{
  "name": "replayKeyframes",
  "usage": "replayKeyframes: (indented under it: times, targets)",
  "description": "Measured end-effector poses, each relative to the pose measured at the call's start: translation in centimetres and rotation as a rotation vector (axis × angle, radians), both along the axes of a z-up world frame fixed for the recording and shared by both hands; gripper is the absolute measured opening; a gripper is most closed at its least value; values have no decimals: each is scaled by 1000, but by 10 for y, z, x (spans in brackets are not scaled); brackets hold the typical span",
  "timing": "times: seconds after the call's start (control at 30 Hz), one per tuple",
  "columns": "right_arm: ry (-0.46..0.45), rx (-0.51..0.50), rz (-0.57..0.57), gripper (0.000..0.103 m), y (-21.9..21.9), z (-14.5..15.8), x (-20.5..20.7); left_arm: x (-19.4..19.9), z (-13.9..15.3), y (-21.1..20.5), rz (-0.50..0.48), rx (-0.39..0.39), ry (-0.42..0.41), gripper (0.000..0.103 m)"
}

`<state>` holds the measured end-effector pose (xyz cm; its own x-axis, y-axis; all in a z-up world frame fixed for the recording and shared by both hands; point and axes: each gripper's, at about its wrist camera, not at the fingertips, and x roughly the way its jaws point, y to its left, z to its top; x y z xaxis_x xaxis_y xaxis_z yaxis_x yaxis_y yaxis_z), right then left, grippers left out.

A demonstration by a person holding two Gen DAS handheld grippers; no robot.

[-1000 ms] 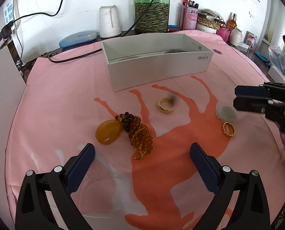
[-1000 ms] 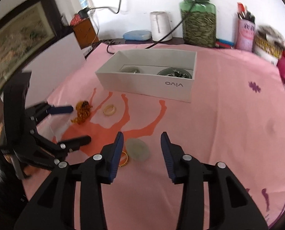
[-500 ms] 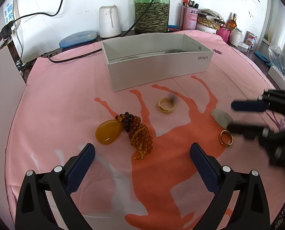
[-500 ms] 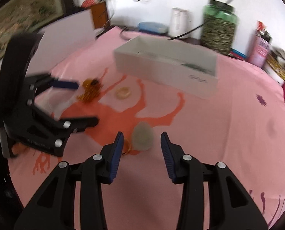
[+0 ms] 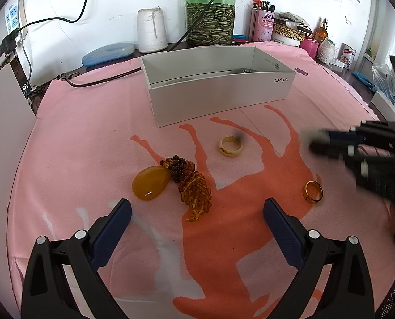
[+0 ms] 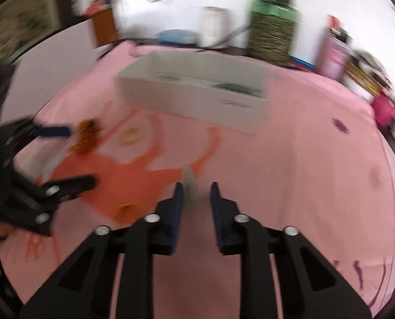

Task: Organize jewelry
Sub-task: 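Move the right gripper to the pale jade disc and close on it, then close the left gripper on the amber pendant and amber bead strand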

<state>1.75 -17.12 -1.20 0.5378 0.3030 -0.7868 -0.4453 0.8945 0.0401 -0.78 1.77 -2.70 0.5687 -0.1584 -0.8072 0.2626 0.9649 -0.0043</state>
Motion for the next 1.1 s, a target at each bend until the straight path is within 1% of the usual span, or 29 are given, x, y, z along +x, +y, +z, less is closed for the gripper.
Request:
replayKeyframes:
  times: [0.03,0.1,0.17,0.23,0.3,0.37,0.53,0.57,0.67,0.7,0.8,0.9,0.97,1.1]
  targets:
    - [18,42,-27,19,-11,1,6,0,0,-1,0,0,0,98]
    - [37,108,-29,19,-21,5,10,0,0,-1,0,0,0,98]
    - [26,178,-28,19,-29,15,9,0,0,0,0,0,0,98]
    - [7,204,-26,20,-34,22,7,0,0,0,0,0,0,98]
    - [-7,194,-43,21,-36,24,7,0,0,0,0,0,0,98]
    - [13,186,-51,20,-35,19,9,0,0,0,0,0,0,98]
    - [22,130,-26,21,-23,10,9,0,0,0,0,0,0,98]
    - [23,120,-21,21,-21,8,8,0,0,-1,0,0,0,98]
    - [31,98,-26,30,-19,3,10,0,0,-1,0,0,0,98]
    - [34,94,-30,31,-20,2,11,0,0,0,0,0,0,98]
    - [47,88,-32,31,-19,-4,13,0,0,-1,0,0,0,98]
    - [15,54,-22,31,-15,-5,11,0,0,0,0,0,0,98]
    - [10,42,-20,31,-13,-5,10,0,0,-1,0,0,0,98]
    - [9,42,-20,28,-14,-5,10,1,0,-1,-1,-2,0,98]
